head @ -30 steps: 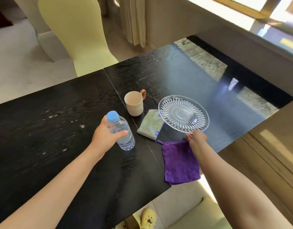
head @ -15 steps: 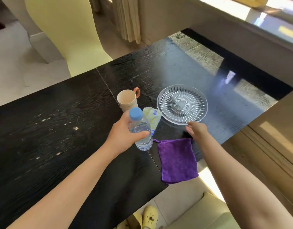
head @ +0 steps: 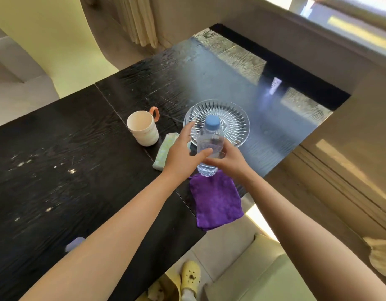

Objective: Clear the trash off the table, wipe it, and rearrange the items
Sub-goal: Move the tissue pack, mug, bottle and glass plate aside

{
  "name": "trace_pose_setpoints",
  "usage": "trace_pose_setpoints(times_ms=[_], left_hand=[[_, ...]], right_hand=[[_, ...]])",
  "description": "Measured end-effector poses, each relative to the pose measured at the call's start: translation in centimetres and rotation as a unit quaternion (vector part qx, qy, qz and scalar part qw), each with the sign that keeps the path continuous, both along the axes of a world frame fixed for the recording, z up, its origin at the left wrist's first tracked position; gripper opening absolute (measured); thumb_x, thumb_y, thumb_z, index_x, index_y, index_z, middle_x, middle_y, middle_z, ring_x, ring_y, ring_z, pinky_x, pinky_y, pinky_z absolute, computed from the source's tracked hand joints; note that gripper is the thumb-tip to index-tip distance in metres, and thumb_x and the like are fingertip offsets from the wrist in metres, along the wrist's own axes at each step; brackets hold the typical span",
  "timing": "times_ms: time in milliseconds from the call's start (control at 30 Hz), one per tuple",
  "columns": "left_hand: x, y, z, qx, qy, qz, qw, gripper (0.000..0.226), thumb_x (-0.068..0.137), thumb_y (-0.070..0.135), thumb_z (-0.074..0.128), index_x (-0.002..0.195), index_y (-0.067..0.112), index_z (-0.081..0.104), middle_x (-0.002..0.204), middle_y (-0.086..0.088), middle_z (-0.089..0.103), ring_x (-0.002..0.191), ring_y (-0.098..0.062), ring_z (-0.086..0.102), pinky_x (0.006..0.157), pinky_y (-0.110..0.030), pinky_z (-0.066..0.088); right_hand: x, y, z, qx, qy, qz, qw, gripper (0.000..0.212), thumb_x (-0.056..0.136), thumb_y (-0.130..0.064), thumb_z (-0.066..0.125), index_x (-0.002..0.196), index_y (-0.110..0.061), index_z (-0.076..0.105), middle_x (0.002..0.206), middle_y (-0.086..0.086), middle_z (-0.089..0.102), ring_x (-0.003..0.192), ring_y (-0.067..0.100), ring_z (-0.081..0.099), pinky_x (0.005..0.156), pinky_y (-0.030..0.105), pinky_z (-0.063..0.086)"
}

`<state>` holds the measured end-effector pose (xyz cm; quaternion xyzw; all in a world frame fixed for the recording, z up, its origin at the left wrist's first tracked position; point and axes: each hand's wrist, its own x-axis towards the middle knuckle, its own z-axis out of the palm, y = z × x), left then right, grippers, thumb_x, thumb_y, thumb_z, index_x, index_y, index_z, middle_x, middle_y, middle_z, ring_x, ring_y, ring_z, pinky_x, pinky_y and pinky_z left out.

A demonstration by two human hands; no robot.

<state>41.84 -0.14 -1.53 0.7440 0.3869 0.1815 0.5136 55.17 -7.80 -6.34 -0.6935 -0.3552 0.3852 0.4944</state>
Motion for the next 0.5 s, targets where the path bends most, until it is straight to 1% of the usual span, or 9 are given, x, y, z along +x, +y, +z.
trace_pose_setpoints(times_ms=[67, 100, 133, 200, 233, 267, 367, 433, 500], left_hand=[[-0.8, -1.8, -2.5, 0.048, 0.061, 0.04, 0.996, 0.065, 0.085, 0.026, 0.066, 0.141, 0.017, 0.036, 0.144, -0.003, 0.044, 0.132, -0.018, 0.041, 0.107, -0.036, 0.038], [-1.3, -3.1, -3.8, 0.074, 0.093, 0.045, 0.992, 0.057, 0.086, 0.025, 0.064, 0.137, 0.012, 0.04, 0.14, -0.006, 0.047, 0.13, -0.021, 0.043, 0.106, -0.034, 0.038], [-2.0, -4.5, -5.0, 0.1, 0.121, 0.026, 0.987, 0.05, 0.088, 0.024, 0.061, 0.133, 0.009, 0.045, 0.136, -0.008, 0.05, 0.128, -0.024, 0.044, 0.104, -0.032, 0.036], [-3.2, -7.1, -7.5, 0.147, 0.183, -0.095, 0.967, 0.042, 0.091, 0.024, 0.056, 0.129, 0.007, 0.049, 0.137, -0.011, 0.048, 0.133, -0.026, 0.039, 0.108, -0.029, 0.028], [-3.7, -7.9, -8.8, 0.167, 0.222, -0.171, 0.945, 0.045, 0.093, 0.027, 0.052, 0.133, 0.008, 0.045, 0.146, -0.011, 0.04, 0.141, -0.023, 0.029, 0.113, -0.028, 0.02], [-4.1, -8.5, -10.0, 0.188, 0.259, -0.237, 0.918, 0.05, 0.095, 0.03, 0.048, 0.14, 0.009, 0.038, 0.154, -0.01, 0.028, 0.146, -0.02, 0.015, 0.117, -0.026, 0.012], [-4.7, -9.4, -12.6, 0.227, 0.331, -0.323, 0.857, 0.067, 0.095, 0.042, 0.042, 0.15, 0.015, 0.013, 0.16, -0.01, -0.005, 0.148, -0.022, -0.01, 0.119, -0.03, 0.002], [-4.9, -9.8, -13.5, 0.244, 0.347, -0.335, 0.842, 0.074, 0.094, 0.046, 0.042, 0.151, 0.016, 0.006, 0.16, -0.011, -0.011, 0.147, -0.024, -0.015, 0.119, -0.033, 0.0], [-5.0, -10.0, -14.0, 0.255, 0.347, -0.332, 0.839, 0.075, 0.094, 0.047, 0.043, 0.151, 0.016, 0.005, 0.159, -0.012, -0.012, 0.147, -0.026, -0.014, 0.119, -0.034, 0.001]], right_hand=[[0.4, 0.4, -0.7, -0.013, -0.036, -0.021, 0.999, 0.054, 0.071, -0.009, 0.08, 0.118, -0.015, 0.055, 0.103, -0.005, 0.065, 0.092, 0.006, 0.062, 0.082, 0.008, 0.047], [0.6, 0.8, -1.1, -0.017, -0.048, -0.028, 0.998, 0.054, 0.07, -0.008, 0.08, 0.118, -0.015, 0.055, 0.101, -0.006, 0.064, 0.09, 0.004, 0.061, 0.079, 0.006, 0.046], [0.8, 1.1, -1.5, -0.018, -0.046, -0.035, 0.998, 0.055, 0.07, -0.007, 0.08, 0.117, -0.014, 0.054, 0.102, -0.004, 0.064, 0.09, 0.006, 0.061, 0.081, 0.009, 0.047], [1.0, 1.9, -2.4, -0.02, -0.043, -0.04, 0.998, 0.057, 0.069, -0.008, 0.081, 0.118, -0.013, 0.054, 0.105, 0.0, 0.064, 0.096, 0.013, 0.062, 0.091, 0.024, 0.049], [0.9, 2.2, -2.8, -0.021, -0.046, -0.038, 0.998, 0.057, 0.069, -0.009, 0.081, 0.119, -0.012, 0.053, 0.107, 0.001, 0.064, 0.098, 0.014, 0.062, 0.092, 0.028, 0.049], [0.8, 2.5, -3.1, -0.024, -0.049, -0.035, 0.998, 0.058, 0.069, -0.01, 0.081, 0.12, -0.011, 0.053, 0.108, 0.001, 0.063, 0.099, 0.014, 0.061, 0.092, 0.025, 0.049], [0.3, 3.2, -3.7, -0.023, -0.058, -0.037, 0.997, 0.061, 0.071, -0.01, 0.08, 0.124, -0.008, 0.05, 0.11, -0.001, 0.059, 0.099, 0.01, 0.057, 0.077, 0.0, 0.042], [0.1, 3.5, -4.2, -0.013, -0.068, -0.043, 0.997, 0.062, 0.071, -0.013, 0.081, 0.125, -0.007, 0.049, 0.111, -0.002, 0.056, 0.1, 0.009, 0.055, 0.08, 0.002, 0.043], [0.0, 3.5, -4.6, -0.009, -0.079, -0.04, 0.996, 0.064, 0.072, -0.015, 0.081, 0.126, -0.008, 0.047, 0.111, -0.004, 0.053, 0.102, 0.008, 0.054, 0.085, 0.007, 0.042]])
